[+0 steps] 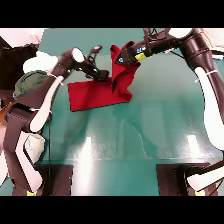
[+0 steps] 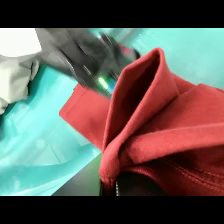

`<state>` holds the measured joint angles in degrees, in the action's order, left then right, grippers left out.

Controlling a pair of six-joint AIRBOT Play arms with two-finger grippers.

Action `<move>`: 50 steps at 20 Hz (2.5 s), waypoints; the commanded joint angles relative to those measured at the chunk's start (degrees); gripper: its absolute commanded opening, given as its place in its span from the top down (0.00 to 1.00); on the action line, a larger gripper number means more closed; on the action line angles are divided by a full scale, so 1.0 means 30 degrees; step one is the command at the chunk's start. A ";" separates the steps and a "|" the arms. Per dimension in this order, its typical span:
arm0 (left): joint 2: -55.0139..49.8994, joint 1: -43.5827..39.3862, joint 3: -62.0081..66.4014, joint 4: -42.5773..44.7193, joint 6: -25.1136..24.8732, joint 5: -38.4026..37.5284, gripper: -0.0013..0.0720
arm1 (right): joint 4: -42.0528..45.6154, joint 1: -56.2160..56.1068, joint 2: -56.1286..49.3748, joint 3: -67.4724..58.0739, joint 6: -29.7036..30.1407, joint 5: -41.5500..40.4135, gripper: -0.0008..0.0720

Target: Fold the shirts.

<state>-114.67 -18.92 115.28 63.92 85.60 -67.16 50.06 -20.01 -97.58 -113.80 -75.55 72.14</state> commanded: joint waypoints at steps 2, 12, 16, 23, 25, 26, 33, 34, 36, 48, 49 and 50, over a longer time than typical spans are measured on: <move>0.1712 0.2572 0.1435 0.1880 -0.0255 -0.2965 0.95 | -0.0189 -0.0882 -0.0882 -0.0022 0.0066 -0.1632 0.97; 0.5974 0.5508 0.1348 0.3657 -0.1035 -0.4998 0.95 | -0.0197 -0.6892 -0.5195 -0.2091 0.3140 -0.8386 0.41; 0.5989 0.5508 0.1195 0.3555 -0.1027 -0.5435 0.95 | 0.0022 -0.6237 -0.3213 -0.0219 0.3555 -0.7395 0.41; 0.5982 0.5508 0.0044 0.1843 -0.1035 -0.5799 0.95 | 0.0685 0.0947 -0.1785 0.4473 0.0583 -0.1807 0.08; 0.5982 0.5508 0.0051 0.1384 -0.1035 -0.5785 0.95 | 0.0168 0.2725 -0.2550 0.4903 -0.0168 -0.0692 0.08; 0.5982 0.5501 0.0044 0.1384 -0.1035 -0.5785 0.95 | -0.0510 0.3410 -0.3060 0.4932 -0.0393 -0.0182 0.08; 0.5982 0.5508 0.0044 0.1362 -0.1049 -0.5756 0.95 | -0.4830 0.3752 -0.6353 0.4911 -0.0962 -0.0044 0.09; 0.5982 0.5508 0.0044 0.1355 -0.1049 -0.5763 0.95 | -0.4838 0.3417 -0.6521 0.4911 -0.0962 -0.0415 0.09; 0.5982 0.5508 0.0044 0.1158 -0.1100 -0.5763 0.95 | -0.4765 0.2630 -0.6674 0.4765 -0.0954 -0.1348 0.09; 0.5982 0.5508 0.0044 0.0532 -0.1348 -0.5843 0.95 | -0.3847 -0.0240 -0.8597 -0.0823 0.0189 -0.1158 0.97; 0.5982 0.5508 0.0044 0.0525 -0.1494 -0.5858 0.95 | -0.2900 -0.0095 -0.8291 -0.1020 0.0051 -0.0692 0.97; 0.5982 0.5508 0.0044 0.0532 -0.1537 -0.5916 0.95 | -0.1632 0.0189 -0.7635 -0.0787 -0.0138 -0.0415 0.97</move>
<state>-96.75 -2.44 115.42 65.56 81.58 -84.62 39.05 -20.08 -122.37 -114.59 -76.16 68.20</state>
